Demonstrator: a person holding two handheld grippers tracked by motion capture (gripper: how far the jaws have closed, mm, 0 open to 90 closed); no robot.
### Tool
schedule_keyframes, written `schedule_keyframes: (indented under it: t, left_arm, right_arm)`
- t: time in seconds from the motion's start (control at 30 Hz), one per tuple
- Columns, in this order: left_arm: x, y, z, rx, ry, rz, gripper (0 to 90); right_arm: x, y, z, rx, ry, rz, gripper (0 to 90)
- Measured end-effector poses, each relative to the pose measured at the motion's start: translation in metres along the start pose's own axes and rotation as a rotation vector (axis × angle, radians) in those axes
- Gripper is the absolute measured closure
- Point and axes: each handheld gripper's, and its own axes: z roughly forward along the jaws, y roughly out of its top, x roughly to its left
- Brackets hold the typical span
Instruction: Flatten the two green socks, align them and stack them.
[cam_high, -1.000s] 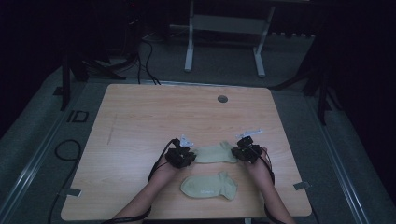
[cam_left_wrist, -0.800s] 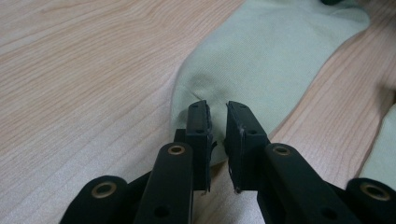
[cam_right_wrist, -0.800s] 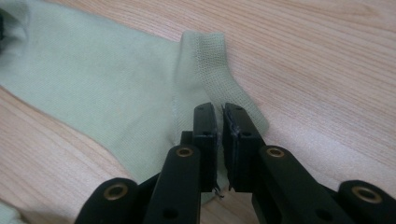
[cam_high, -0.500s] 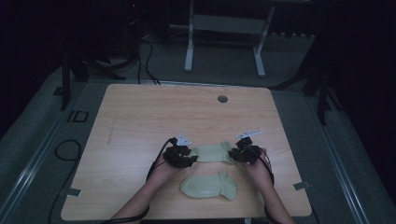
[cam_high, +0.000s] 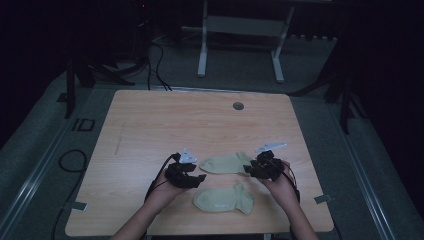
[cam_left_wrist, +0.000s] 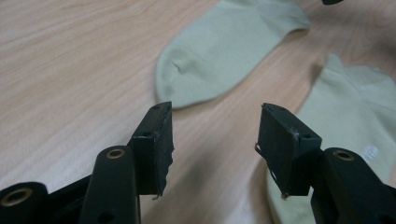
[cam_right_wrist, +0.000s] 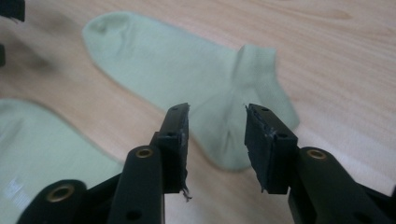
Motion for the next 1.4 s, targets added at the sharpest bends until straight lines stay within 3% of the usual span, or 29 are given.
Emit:
schedule_keyframes:
  t: [0.4,0.53,0.87,1.0,1.1,1.2,1.4]
  left_arm:
    - [-0.019,-0.023,-0.017,0.043,-0.018,0.012,45.3]
    - [-0.03,-0.034,-0.017,0.069,0.004,0.04,45.3]
    - [-0.038,-0.045,-0.009,0.102,-0.006,0.028,45.3]
    - [-0.04,-0.046,-0.004,0.11,-0.021,0.035,45.9]
    - [-0.045,-0.046,-0.001,0.105,-0.018,0.056,52.0]
    - [-0.047,-0.046,0.0,0.099,-0.015,0.075,65.8]
    - [-0.046,-0.046,0.0,0.083,-0.008,0.061,87.5]
  right_arm:
    - [0.015,-0.036,-0.021,0.02,0.022,-0.019,56.4]
    - [0.018,-0.048,-0.018,0.038,0.026,-0.018,56.6]
    - [0.027,-0.061,-0.011,0.067,0.032,-0.039,56.8]
    - [0.031,-0.065,-0.006,0.079,0.032,-0.057,62.5]
    - [0.035,-0.065,-0.006,0.086,0.016,-0.092,69.7]
    - [0.04,-0.066,-0.006,0.09,0.005,-0.121,78.4]
    - [0.043,-0.065,-0.006,0.092,-0.006,-0.129,81.9]
